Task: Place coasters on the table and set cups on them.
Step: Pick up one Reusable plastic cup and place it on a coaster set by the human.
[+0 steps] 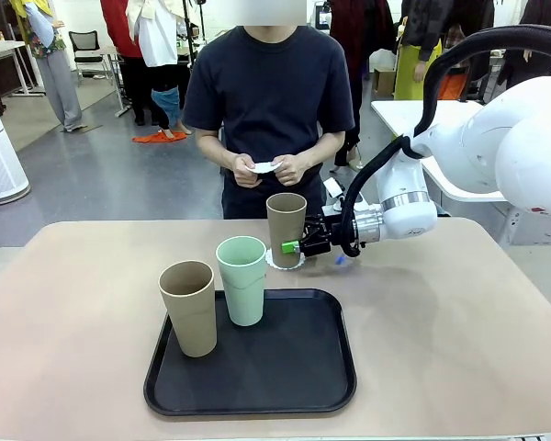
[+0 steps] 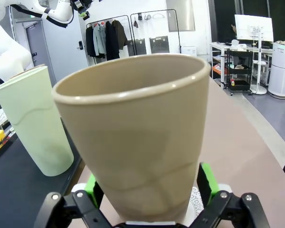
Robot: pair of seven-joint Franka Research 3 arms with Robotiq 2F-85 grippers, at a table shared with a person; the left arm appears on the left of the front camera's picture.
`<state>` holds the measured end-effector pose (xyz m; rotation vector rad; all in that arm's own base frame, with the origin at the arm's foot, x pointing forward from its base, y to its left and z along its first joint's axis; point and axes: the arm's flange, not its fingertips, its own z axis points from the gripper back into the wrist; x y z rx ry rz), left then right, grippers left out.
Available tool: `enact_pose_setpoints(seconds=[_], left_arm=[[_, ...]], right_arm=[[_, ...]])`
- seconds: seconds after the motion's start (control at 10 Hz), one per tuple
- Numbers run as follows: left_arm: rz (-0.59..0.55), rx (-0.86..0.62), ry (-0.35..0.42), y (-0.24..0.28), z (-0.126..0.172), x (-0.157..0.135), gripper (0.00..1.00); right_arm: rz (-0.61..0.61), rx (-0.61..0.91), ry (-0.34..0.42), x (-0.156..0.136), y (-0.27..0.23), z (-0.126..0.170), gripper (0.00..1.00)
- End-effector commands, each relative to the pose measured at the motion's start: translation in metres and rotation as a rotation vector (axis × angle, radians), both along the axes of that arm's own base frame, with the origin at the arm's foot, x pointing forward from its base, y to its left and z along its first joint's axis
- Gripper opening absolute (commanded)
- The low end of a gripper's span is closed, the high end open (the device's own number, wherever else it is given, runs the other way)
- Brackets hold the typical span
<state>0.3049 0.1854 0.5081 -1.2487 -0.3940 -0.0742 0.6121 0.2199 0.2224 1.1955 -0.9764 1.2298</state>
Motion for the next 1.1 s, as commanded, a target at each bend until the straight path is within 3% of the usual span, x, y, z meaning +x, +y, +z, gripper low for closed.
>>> enact_pose_setpoints(seconds=[0.0, 1.0], left_arm=[[0.001, -0.015, -0.007, 0.0009, 0.0019, -0.0010, 1.00], [0.001, -0.015, -0.007, 0.0009, 0.0019, -0.0010, 1.00]], right_arm=[[0.031, -0.009, -0.007, 0.0051, 0.0008, -0.0023, 1.00], [0.063, -0.140, 0.013, 0.0006, -0.0052, -0.0014, 1.00]])
